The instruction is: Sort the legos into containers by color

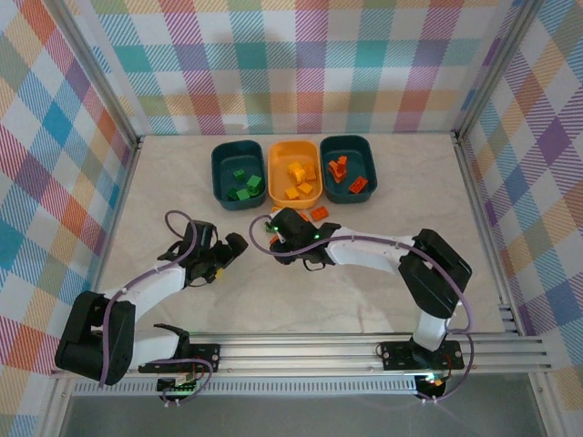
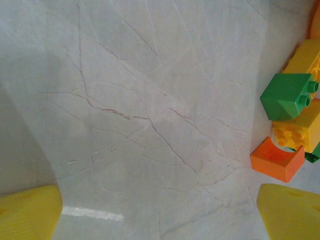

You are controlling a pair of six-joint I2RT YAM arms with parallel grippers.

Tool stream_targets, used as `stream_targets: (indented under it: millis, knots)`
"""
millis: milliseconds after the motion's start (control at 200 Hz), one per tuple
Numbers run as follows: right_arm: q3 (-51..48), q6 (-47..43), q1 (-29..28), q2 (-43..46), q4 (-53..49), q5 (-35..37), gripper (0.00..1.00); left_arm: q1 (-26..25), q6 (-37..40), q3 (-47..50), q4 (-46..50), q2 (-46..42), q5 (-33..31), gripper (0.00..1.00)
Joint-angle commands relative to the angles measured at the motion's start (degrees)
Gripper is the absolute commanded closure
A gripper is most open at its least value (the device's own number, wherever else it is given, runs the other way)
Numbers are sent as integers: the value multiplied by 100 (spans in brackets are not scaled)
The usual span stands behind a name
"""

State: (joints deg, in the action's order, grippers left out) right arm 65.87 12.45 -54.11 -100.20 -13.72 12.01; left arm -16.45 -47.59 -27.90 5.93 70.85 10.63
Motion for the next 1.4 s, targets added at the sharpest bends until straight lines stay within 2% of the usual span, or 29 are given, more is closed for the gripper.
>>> stream_targets:
  millis: [0, 230, 355, 485, 755, 1070, 1190, 1395]
  knots:
    - [-63, -146, 401, 399, 266, 70, 72, -321, 238, -338, -102, 279, 175, 0]
    - [289, -99, 1693, 274, 410, -358, 72, -766, 362, -843, -162, 939, 309, 0]
    - [776, 3, 2475, -185, 310, -516, 73, -971, 432, -1092, -120, 1242, 374, 0]
    - [1409, -5, 2963, -793, 122, -692, 73, -1079, 451, -1191, -77, 1390, 336, 0]
    - [2518, 53, 3365, -1952, -128, -959, 73, -1089, 468, -1182, -57, 1552, 175, 0]
    - [2804, 476, 3809, -2270, 87, -960, 74, -1079, 552, -1500, -22, 1939, 177, 0]
    - [2906, 387, 3820, -2404, -46, -1001, 68, -1089, 541, -1595, -84, 2152, 248, 0]
    - [2889, 322, 3820, -2395, -144, -1110, 53, -1086, 499, -1605, -163, 2264, 335, 0]
